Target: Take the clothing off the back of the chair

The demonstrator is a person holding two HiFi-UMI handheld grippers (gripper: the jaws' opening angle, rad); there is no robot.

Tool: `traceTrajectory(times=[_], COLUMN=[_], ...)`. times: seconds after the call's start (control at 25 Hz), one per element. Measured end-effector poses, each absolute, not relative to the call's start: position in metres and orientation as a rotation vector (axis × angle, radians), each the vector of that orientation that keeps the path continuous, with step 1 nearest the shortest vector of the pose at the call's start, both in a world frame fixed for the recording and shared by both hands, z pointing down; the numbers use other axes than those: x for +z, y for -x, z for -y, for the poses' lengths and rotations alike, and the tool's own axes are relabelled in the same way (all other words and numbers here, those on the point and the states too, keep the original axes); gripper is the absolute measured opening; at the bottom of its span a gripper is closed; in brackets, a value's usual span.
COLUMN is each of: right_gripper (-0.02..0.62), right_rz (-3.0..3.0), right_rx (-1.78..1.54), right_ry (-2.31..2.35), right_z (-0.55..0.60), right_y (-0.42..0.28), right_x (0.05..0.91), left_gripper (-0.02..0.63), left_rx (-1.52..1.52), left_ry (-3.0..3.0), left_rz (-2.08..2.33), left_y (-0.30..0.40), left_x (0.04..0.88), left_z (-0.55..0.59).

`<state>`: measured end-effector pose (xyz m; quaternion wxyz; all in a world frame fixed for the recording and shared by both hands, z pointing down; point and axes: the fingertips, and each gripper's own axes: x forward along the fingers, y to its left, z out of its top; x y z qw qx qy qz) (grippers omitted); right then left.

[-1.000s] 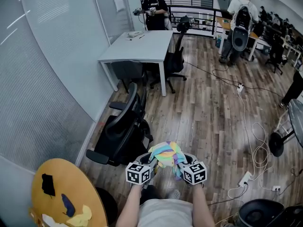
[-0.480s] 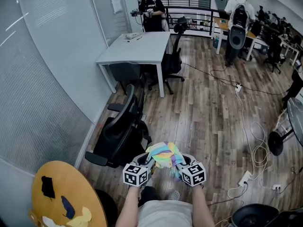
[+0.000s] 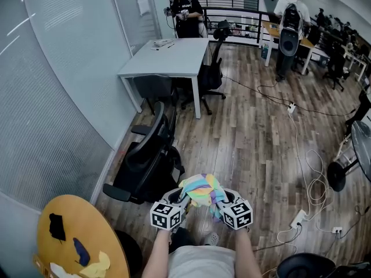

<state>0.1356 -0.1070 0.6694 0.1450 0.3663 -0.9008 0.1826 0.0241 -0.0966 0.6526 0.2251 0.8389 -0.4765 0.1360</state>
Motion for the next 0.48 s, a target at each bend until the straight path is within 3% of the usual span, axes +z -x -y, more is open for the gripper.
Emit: traceTrajectory(times=[0.48], right_gripper=[0.106], right_rz=[2.596], right_rx=[0.509], right_ry=[-1.048], right_z=[0.1058], right_y=[-0.1361], right_x=[0.6680], left_gripper=[0.138], left_rx=[0.378], left_ry=[-2.318], left_rz=[1.317], left_y=[-0.0245], left_x=[0.6515], left_z=[0.0943])
